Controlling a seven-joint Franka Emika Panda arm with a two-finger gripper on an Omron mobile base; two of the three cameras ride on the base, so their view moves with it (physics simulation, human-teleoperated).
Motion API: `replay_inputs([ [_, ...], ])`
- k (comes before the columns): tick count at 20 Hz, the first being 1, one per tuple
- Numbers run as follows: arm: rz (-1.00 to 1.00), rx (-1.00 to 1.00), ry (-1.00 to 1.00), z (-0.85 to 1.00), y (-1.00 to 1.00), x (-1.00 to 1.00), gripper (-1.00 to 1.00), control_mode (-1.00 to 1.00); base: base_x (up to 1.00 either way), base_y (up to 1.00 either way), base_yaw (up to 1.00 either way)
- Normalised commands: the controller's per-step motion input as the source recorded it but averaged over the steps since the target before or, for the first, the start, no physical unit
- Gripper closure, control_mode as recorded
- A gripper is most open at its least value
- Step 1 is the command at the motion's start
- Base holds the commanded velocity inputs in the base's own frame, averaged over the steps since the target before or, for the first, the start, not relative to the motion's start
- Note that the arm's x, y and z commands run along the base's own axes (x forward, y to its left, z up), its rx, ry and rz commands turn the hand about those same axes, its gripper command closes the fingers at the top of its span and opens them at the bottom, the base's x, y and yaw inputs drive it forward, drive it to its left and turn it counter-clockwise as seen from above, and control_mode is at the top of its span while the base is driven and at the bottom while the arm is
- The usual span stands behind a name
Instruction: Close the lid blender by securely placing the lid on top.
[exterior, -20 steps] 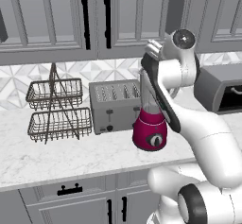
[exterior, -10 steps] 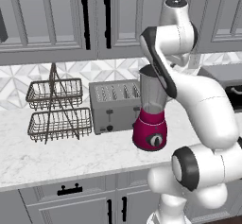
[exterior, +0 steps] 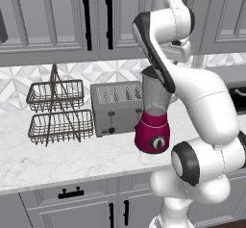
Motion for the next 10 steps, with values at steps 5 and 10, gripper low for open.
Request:
replay_inputs([
  [5, 0.09, -0.34, 0.0, -0.93, 0.91, -1.0, -1.0, -1.0, 0.0, 0.0, 0.0],
  [10, 0.08, -0.29, 0.06, -1.0, 0.47, -0.72, -1.0, -1.0, 0.0, 0.0, 0.0],
])
